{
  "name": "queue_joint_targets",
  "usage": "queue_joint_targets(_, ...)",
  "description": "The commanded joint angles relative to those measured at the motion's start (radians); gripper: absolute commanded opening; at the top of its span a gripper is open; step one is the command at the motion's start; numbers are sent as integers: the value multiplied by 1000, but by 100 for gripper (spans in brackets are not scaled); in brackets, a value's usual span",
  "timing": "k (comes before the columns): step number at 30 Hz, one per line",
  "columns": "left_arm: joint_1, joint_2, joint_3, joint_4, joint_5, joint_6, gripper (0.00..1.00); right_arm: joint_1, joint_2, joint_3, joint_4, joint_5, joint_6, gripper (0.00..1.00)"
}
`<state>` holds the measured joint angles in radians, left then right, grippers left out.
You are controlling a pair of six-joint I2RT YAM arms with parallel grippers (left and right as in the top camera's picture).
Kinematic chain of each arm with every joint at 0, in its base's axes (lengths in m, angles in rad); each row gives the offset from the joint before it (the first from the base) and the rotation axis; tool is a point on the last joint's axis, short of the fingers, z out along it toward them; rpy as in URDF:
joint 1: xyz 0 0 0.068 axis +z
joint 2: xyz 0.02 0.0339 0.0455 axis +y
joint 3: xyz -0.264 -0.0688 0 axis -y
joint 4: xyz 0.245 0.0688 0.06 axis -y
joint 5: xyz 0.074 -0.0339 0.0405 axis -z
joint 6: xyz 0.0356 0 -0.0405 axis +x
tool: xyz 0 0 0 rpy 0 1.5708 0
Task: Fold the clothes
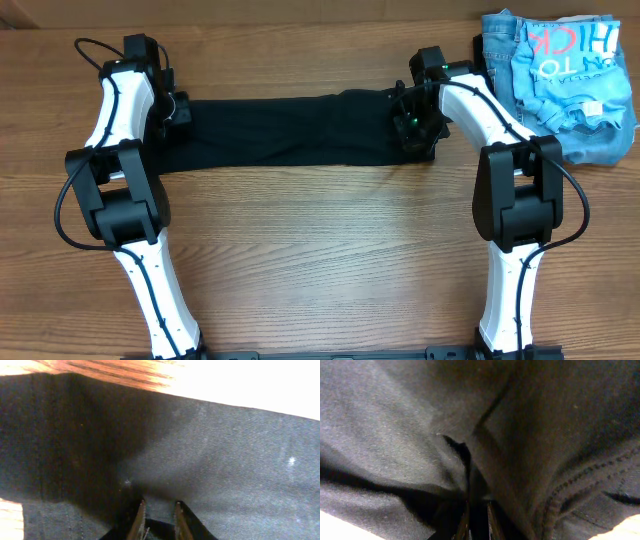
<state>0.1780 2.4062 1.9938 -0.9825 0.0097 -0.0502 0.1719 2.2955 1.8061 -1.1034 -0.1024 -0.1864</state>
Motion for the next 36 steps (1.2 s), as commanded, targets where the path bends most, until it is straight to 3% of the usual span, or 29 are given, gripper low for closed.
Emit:
queue_joint_targets(1,20,25,-32,-4,-79,1,15,-44,5,-26,-5,104,6,17)
queue_joint_targets(4,18,0,57,-36,-71,1,12,-44,-22,53,-10,-5,-2,17)
queue_joint_targets(8,15,-20,272,-128,20,-10,16,-44,-92,208,-70,-16,-1,20)
queue_joint_targets(11,10,-20,326,-148,44,-43,18,-44,-142,277,-85,-78,-1,30)
queue_joint_targets(13,2,-11,314,-159,45,-56,18,-44,-142,275,-85,-160,-1,30)
queue_joint_targets(16,-16,7,251,-151,52,-56,18,-43,-138,232,-80,-280,-1,22)
queue_joint_targets(21,-32,10,67,-74,54,-56,19,-43,-138,18,-20,-303,-1,18)
queue_joint_targets(25,-32,10,10,-49,53,-55,19,-45,-138,-158,135,-256,-1,18)
queue_joint_targets(29,-31,10,2,-36,-39,-51,18,-48,-138,-176,130,58,3,18)
queue_joint_targets(32,-30,10,-34,-1,-51,-50,18,-55,-138,-176,142,57,7,18)
queue_joint_targets(34,-27,10,-44,3,-51,-50,12,-55,-141,-174,146,39,6,18)
queue_joint_targets(36,-27,2,-20,0,-51,-42,10,-54,-157,-133,148,-73,-3,18)
